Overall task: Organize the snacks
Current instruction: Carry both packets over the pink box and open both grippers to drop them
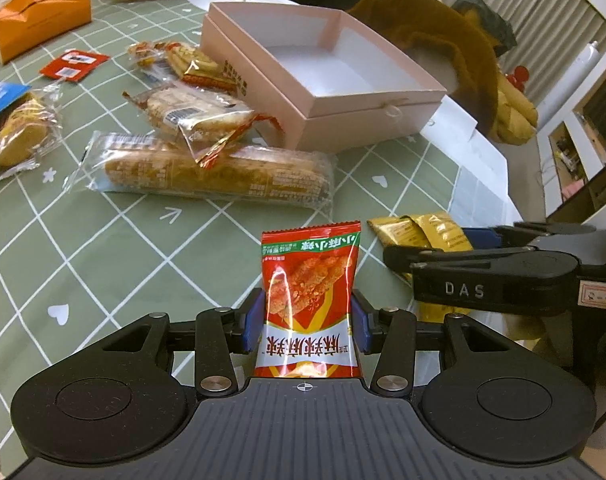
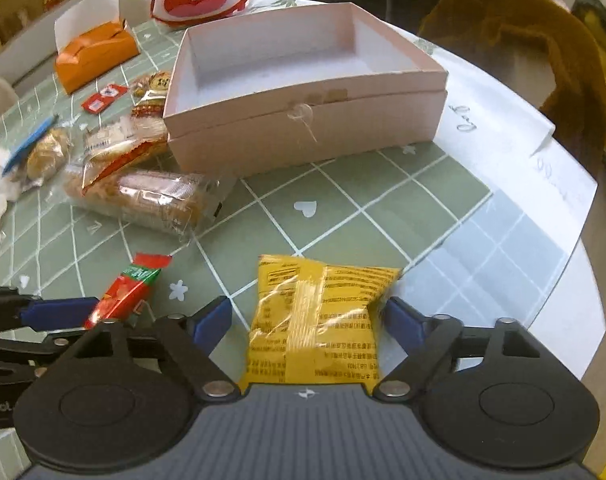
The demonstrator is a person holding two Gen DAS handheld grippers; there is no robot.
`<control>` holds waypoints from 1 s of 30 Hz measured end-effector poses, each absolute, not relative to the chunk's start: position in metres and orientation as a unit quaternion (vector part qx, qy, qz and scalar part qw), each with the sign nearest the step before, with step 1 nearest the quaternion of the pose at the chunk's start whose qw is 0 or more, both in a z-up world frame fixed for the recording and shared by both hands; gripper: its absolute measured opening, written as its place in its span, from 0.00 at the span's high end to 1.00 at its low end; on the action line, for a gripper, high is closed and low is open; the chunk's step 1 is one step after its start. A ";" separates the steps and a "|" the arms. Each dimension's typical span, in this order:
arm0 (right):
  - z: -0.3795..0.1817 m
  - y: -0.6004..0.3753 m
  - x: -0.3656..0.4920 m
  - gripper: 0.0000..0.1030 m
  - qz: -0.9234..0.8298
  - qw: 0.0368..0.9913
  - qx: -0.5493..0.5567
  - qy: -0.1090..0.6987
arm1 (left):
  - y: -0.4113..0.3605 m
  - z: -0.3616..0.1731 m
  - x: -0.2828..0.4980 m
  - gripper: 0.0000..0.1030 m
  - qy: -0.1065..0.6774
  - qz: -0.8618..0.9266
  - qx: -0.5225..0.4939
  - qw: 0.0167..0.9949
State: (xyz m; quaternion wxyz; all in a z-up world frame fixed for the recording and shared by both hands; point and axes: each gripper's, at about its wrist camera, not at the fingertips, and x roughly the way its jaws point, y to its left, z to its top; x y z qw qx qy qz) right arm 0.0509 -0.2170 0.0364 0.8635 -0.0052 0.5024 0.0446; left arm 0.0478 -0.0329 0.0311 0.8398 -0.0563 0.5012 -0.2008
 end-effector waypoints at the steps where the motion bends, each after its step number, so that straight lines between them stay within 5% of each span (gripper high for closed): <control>1: 0.039 -0.217 0.050 0.41 0.052 0.861 -0.012 0.506 | -0.033 0.033 0.047 0.52 0.497 -0.203 -0.061 0.842; 12: 0.190 -0.257 0.123 0.44 0.082 0.914 0.072 0.390 | -0.038 0.148 0.142 0.50 0.368 -0.236 -0.130 0.890; 15: 0.204 -0.262 0.165 0.20 0.092 0.918 0.088 0.377 | -0.044 0.146 0.196 0.48 0.400 -0.233 -0.159 0.872; 30: 0.068 -0.199 0.117 0.17 0.165 0.847 0.047 0.504 | 0.038 0.096 0.171 0.50 0.403 -0.115 -0.193 0.887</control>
